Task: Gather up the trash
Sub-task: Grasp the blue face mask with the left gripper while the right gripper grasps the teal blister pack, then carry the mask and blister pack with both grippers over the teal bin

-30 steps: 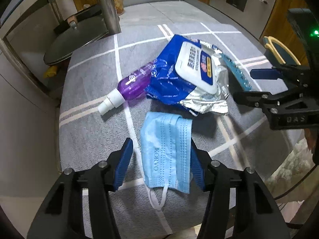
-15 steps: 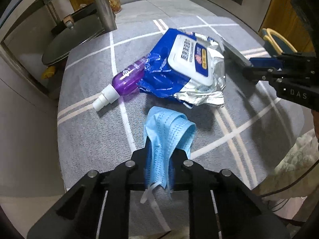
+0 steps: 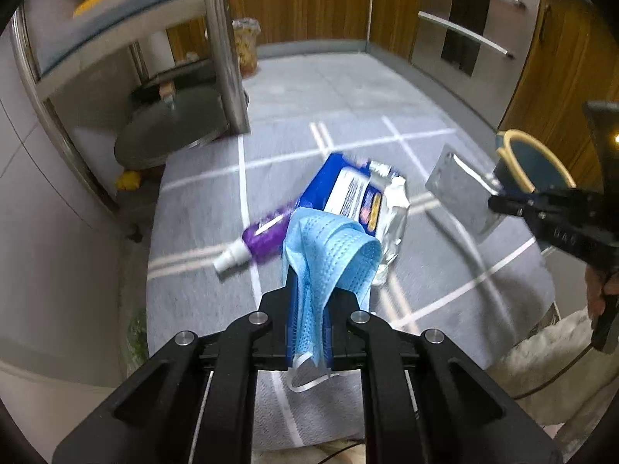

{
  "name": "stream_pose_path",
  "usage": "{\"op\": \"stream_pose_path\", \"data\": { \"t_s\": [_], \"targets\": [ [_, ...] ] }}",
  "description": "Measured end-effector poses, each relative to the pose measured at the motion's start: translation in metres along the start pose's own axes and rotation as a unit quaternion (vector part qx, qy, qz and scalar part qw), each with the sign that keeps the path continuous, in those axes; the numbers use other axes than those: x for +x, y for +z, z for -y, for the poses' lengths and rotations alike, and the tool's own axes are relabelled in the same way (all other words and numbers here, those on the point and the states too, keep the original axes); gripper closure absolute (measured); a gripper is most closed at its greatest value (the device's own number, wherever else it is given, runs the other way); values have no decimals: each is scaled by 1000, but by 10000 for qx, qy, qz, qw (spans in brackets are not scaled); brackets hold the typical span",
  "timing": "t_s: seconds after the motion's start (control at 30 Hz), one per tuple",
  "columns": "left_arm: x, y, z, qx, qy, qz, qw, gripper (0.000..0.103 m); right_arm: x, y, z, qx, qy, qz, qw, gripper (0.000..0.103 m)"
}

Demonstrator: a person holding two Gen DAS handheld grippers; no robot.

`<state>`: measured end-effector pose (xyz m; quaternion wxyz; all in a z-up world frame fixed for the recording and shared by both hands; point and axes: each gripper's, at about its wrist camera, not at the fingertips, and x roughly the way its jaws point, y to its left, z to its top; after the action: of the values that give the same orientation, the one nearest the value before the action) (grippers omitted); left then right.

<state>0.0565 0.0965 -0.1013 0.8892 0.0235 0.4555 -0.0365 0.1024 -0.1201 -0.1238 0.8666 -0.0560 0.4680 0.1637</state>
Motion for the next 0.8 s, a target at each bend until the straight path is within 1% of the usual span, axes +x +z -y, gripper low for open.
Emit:
{"op": "stream_pose_path", "data": {
  "t_s": [0.17, 0.3, 0.47, 0.67, 0.73, 0.8],
  "targets": [
    [-12, 12, 13, 42, -71, 209, 9997, 93, -21, -1, 6, 59, -10, 221, 9997, 94],
    [-18, 23, 35, 222, -218, 390, 9988, 93, -40, -3, 14, 123, -4, 410, 9991, 94],
    [-18, 36, 66, 470, -358, 482, 9971, 93, -67, -5, 30, 187, -111, 629, 9978, 94],
    [-24, 58, 112, 726, -624, 676, 9931, 93, -122, 7, 68, 356, -263, 1077, 9932, 94],
    [-26, 66, 128, 755, -760, 733, 9915, 93, -136, 9, 79, 308, -378, 1169, 9920, 94],
    [-28, 76, 146, 788, -909, 804, 9895, 93, -147, 9, 93, 223, -583, 1252, 9902, 94]
  ]
}}
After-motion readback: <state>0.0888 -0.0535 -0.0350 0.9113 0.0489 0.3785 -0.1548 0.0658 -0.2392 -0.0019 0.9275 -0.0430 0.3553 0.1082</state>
